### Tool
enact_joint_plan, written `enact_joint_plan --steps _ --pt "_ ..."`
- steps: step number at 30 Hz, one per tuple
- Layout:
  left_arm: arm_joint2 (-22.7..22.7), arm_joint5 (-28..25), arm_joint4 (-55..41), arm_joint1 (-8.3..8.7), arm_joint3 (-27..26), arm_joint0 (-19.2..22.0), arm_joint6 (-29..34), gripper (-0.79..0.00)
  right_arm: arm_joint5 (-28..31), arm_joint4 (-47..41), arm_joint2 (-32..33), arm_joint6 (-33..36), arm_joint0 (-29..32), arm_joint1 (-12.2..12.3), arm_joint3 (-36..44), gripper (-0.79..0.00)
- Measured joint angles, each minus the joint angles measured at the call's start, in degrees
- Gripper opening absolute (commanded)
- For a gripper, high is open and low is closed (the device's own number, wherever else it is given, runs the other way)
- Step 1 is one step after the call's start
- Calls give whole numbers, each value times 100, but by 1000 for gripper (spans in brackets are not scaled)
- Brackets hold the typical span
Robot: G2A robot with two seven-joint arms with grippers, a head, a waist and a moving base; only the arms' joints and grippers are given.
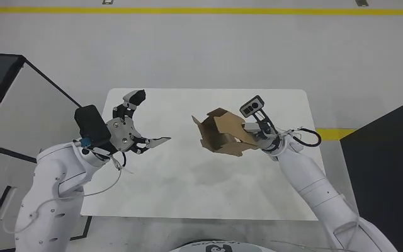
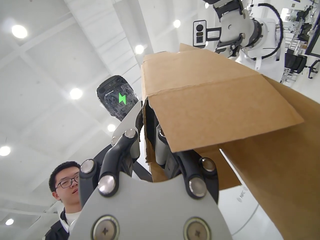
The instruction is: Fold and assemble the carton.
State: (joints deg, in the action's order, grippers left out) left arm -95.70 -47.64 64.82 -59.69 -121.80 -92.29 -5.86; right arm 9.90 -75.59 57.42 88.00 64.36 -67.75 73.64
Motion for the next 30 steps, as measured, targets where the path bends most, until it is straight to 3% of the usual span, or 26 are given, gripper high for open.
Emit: enact_joint_plan --steps 13,30 --pt "0 0 0 0 0 0 0 0 24 -10 9 -93 55 -5 -19 -785" --pt "0 0 0 0 0 0 0 0 642 242 226 0 237 55 -344 -785"
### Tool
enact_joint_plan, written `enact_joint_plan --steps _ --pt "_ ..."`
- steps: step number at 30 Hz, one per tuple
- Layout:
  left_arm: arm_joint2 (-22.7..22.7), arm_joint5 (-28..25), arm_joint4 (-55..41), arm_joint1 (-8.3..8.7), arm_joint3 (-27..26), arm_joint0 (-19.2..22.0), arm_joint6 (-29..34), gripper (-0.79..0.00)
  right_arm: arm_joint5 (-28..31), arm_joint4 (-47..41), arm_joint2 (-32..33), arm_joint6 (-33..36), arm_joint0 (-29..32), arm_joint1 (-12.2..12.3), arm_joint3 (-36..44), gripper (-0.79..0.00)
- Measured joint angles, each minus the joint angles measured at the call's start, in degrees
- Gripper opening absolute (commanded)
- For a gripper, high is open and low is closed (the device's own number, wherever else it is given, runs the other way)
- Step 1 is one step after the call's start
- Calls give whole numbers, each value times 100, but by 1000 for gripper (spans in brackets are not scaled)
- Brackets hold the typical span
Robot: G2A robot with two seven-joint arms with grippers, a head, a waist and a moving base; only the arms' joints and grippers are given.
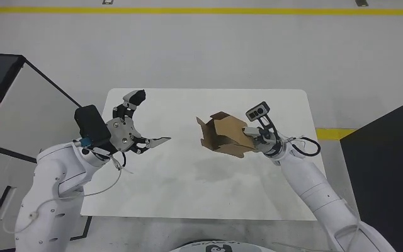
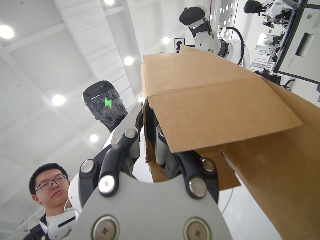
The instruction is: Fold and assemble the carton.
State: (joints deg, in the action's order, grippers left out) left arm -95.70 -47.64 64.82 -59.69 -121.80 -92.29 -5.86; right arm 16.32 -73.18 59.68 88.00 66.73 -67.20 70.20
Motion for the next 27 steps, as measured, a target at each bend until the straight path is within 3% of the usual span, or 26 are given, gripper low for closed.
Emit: enact_joint_plan --steps 10,11,12,16,23,27 --pt "124 60 -149 -2 -116 -17 205 0 -4 12 54 0 -2 10 48 -785" --pt "157 53 -214 2 -157 -18 312 -240 -4 12 54 0 -2 10 48 -785" --pt "184 38 -295 6 -198 -20 425 -785 -4 12 54 0 -2 10 48 -785" --pt "136 18 -548 29 -407 13 789 -785 -4 12 54 0 -2 10 48 -785" --pt "136 2 -511 30 -431 24 796 -785 -3 12 54 0 -2 10 48 -785" --pt "395 -32 -611 42 -709 164 1143 -785 -3 12 54 0 -2 10 48 -785"
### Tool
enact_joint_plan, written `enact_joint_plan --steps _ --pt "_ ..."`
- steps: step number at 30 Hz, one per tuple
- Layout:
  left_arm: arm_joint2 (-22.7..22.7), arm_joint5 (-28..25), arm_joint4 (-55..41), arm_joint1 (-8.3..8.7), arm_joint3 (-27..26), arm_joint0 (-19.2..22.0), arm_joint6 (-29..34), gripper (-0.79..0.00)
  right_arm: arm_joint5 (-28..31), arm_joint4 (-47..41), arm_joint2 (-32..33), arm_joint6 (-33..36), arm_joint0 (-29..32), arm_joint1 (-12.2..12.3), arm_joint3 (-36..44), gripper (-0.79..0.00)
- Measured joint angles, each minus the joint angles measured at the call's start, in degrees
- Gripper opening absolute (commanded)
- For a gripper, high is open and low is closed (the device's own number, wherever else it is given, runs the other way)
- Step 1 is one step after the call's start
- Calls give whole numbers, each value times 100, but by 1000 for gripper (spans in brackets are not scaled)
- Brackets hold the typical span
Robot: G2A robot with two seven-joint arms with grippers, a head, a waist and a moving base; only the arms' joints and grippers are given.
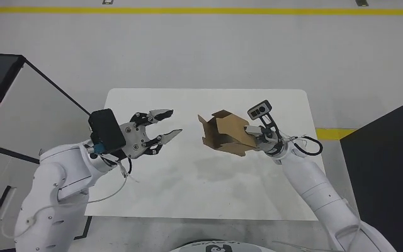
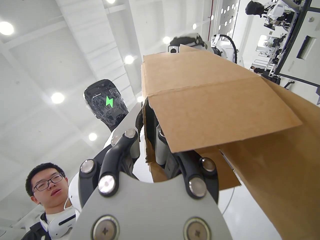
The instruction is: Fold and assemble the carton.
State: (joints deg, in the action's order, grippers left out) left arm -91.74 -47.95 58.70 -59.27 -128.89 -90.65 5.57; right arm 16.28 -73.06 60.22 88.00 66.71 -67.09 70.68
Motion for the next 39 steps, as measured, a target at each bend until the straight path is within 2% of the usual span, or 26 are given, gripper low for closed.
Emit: enact_joint_plan --steps 6,12,15,20,25,31,39 --pt "445 114 -214 38 -502 621 1165 -785 0 0 0 0 0 0 0 -785" --pt "448 102 -146 39 -488 603 1163 -785 0 0 0 0 0 0 0 -785" --pt "626 144 -157 41 -505 602 1273 -785 0 0 0 0 0 0 0 -785" --pt "1090 227 42 48 -514 911 1841 -785 0 0 0 0 0 0 0 -785" --pt "1457 344 -97 34 -454 1255 2065 -785 0 0 0 0 0 0 0 -785" --pt "1605 341 -184 49 -345 1462 2349 -785 0 0 0 0 0 0 0 -785" --pt "1627 279 -191 90 -292 1516 2607 -785 0 0 0 0 0 0 0 -785"
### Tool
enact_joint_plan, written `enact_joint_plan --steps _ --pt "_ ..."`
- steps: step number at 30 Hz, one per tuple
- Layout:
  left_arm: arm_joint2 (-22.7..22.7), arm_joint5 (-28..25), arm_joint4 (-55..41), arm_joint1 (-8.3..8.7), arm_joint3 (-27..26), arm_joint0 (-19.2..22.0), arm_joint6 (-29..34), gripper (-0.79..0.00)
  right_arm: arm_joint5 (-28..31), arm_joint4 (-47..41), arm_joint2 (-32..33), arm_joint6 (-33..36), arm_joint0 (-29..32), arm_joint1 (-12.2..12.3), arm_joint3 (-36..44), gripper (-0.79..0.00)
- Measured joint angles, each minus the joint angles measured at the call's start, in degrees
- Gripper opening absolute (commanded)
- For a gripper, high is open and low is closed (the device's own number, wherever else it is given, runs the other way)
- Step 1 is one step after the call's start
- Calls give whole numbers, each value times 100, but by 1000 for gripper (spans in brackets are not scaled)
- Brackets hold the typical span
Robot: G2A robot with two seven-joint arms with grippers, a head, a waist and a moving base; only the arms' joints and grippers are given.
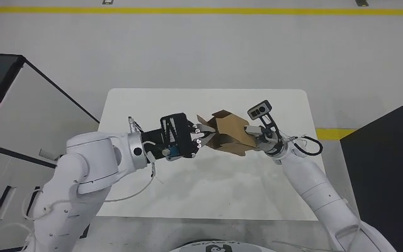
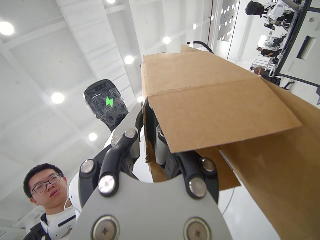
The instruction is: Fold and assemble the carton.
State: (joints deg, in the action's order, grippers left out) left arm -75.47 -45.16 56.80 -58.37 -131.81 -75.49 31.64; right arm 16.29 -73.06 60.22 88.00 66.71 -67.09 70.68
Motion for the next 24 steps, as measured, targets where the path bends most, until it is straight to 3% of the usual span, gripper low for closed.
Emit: enact_joint_plan --steps 15,24 --pt "-130 -431 170 124 70 -235 356 -785 0 0 0 0 0 0 0 -785" --pt "-123 -194 112 142 49 -52 250 -785 0 0 0 0 0 0 0 -785"
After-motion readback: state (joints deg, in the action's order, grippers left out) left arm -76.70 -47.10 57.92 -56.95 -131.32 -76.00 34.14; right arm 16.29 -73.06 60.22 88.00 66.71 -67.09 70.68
